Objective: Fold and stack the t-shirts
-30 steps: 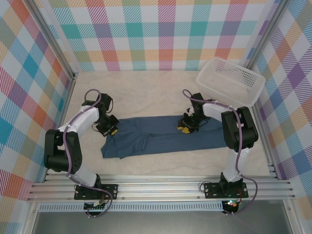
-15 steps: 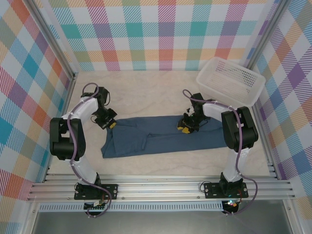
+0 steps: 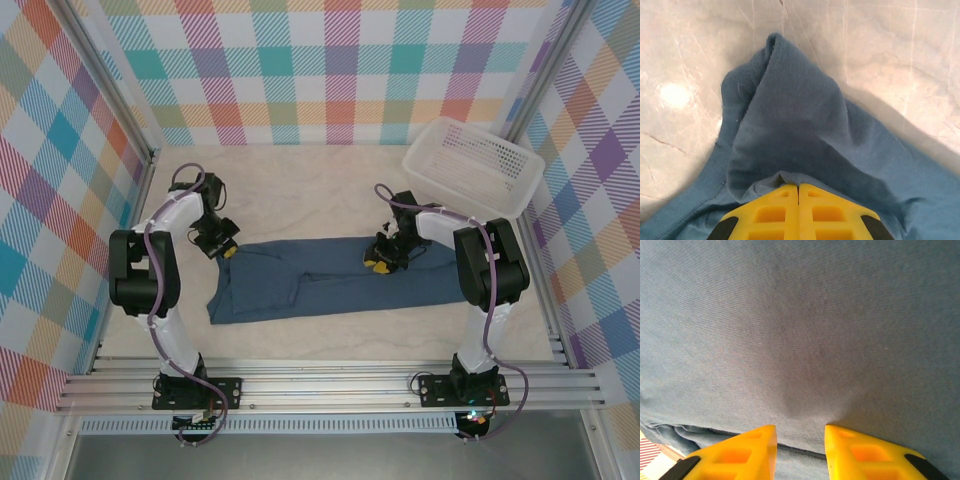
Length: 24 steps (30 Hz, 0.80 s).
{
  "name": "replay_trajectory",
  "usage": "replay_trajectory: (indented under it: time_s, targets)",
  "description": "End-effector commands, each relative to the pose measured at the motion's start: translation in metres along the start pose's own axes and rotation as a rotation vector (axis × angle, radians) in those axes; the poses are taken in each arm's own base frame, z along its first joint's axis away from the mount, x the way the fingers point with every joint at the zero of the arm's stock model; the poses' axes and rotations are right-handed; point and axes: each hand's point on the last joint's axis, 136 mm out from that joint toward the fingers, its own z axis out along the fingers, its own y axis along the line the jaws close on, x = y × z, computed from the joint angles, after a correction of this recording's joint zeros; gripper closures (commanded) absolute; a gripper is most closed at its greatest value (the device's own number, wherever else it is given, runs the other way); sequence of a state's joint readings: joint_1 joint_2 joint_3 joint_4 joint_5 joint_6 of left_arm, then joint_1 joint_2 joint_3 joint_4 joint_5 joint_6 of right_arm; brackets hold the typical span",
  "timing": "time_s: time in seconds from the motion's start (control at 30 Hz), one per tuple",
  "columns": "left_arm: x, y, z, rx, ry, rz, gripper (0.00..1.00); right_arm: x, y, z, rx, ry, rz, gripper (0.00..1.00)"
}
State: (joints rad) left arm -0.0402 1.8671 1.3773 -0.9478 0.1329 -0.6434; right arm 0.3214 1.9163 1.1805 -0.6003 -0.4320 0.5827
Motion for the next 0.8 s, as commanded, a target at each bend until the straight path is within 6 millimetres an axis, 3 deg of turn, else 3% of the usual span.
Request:
replay_trajectory:
  time_s: [0.0, 0.07, 0.17, 0.27, 0.33, 0.4, 0.47, 0.57, 0.67, 0.77]
  targets:
    - [-0.009, 0.014, 0.006, -0.074, 0.0, 0.013, 1.0, 0.007, -0.007, 0.007, 0.035, 0.039, 0.001, 0.68]
    - [-0.014, 0.017, 0.008, -0.101, -0.006, 0.022, 0.99, 0.006, -0.005, 0.004, 0.032, 0.023, -0.007, 0.68]
    - [-0.022, 0.02, 0.007, -0.137, -0.04, 0.037, 0.84, 0.004, -0.001, -0.004, 0.023, -0.019, -0.025, 0.68]
    - [-0.029, 0.02, -0.019, -0.178, -0.144, 0.081, 0.71, 0.002, 0.003, -0.02, 0.022, -0.087, -0.056, 0.67]
    - [-0.021, 0.015, -0.04, -0.172, -0.2, 0.109, 0.68, 0.0, 0.005, -0.033, 0.027, -0.148, -0.09, 0.66]
    - [0.001, 0.006, -0.051, -0.108, -0.2, 0.107, 0.68, -0.001, 0.005, -0.045, 0.038, -0.206, -0.121, 0.65]
    - [0.032, -0.006, -0.046, -0.035, -0.15, 0.104, 0.7, -0.003, 0.002, -0.053, 0.035, -0.251, -0.141, 0.65]
    - [0.071, -0.016, -0.023, 0.021, -0.049, 0.045, 0.73, -0.011, -0.011, -0.062, 0.026, -0.295, -0.11, 0.67]
    - [0.082, -0.021, 0.0, 0.056, -0.009, -0.06, 0.75, -0.023, -0.038, -0.068, 0.07, -0.295, -0.028, 0.68]
    - [0.077, -0.025, 0.017, 0.053, -0.004, -0.119, 0.76, -0.032, -0.069, -0.07, 0.135, -0.286, 0.05, 0.69]
